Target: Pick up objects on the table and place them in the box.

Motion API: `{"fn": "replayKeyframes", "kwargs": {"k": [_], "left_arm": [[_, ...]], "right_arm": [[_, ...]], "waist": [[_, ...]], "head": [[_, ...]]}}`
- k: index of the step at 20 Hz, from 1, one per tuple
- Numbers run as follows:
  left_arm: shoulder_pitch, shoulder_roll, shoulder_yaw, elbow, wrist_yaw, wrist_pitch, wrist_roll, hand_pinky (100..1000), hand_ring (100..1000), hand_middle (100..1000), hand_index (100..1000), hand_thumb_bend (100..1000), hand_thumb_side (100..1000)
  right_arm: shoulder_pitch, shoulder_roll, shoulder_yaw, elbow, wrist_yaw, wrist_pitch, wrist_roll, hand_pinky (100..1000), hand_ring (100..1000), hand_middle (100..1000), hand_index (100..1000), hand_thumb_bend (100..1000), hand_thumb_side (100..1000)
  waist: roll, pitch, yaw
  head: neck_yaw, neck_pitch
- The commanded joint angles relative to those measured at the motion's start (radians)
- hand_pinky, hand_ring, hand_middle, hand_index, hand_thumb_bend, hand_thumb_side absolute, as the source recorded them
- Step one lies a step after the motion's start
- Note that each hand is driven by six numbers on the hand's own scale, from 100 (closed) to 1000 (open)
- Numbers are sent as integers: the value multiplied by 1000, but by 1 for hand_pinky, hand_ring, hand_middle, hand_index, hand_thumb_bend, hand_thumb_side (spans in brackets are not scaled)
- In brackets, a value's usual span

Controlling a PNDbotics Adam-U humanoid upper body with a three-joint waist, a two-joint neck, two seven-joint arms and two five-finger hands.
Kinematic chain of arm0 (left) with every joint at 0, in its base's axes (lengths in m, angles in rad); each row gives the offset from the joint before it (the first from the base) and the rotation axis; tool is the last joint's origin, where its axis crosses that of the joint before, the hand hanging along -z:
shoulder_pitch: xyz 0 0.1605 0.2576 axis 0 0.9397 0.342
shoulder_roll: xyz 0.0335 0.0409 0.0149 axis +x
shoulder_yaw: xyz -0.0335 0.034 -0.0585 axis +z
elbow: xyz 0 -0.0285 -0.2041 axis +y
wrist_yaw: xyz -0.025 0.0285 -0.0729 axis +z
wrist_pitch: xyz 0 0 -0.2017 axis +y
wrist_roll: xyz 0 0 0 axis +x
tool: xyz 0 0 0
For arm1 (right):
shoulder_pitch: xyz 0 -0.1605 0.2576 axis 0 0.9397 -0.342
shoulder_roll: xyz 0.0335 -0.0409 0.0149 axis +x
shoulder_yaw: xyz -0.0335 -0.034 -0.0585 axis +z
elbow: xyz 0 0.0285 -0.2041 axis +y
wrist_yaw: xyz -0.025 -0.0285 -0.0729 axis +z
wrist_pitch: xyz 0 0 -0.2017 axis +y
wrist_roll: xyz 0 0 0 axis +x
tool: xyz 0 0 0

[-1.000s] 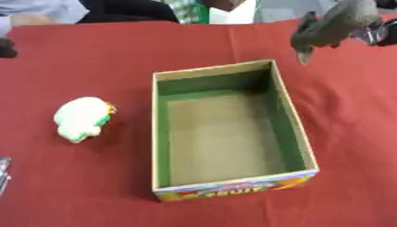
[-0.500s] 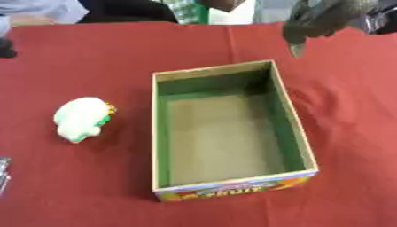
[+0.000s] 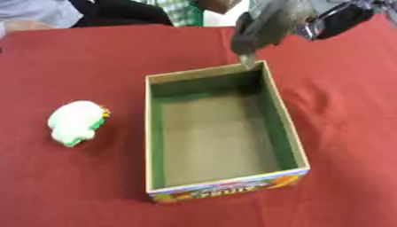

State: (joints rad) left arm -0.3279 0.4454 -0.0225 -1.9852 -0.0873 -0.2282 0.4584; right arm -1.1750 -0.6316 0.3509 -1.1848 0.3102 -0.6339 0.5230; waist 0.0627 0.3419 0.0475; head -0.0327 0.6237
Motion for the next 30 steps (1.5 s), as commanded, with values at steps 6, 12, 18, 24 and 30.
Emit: {"fn": "replayKeyframes", "kwargs": {"k": [6,12,18,24,30], "left_arm": [[-21,24,0,-15,9,-6,-5,575,596,624,724,100,776],[-30,30,0,-15,10,-7,-6,574,597,625,725,100,769],[-51,38,-4,-15,15,-9,-10,573,598,625,725,100,768],[-54,49,-5,-15,7,0,-16,572,603,631,728,100,753],[-97,134,38,-15,-73,59,-38,572,652,680,775,100,648]], "right_arm": [[-35,95,42,36,87,11,105,684,387,100,100,100,296],[-27,143,56,77,133,33,108,686,387,100,100,100,295],[-20,181,73,127,200,36,93,686,394,100,105,100,294],[-7,200,103,175,254,-19,111,690,427,100,151,100,288],[2,192,121,191,316,-78,120,700,506,212,306,100,260]], "waist": [[3,-16,7],[4,-17,11],[3,-20,12],[2,-19,15],[3,-26,17]], "head": [[-6,-12],[-5,-14],[-5,-15],[-3,-12],[-1,-3]]}}
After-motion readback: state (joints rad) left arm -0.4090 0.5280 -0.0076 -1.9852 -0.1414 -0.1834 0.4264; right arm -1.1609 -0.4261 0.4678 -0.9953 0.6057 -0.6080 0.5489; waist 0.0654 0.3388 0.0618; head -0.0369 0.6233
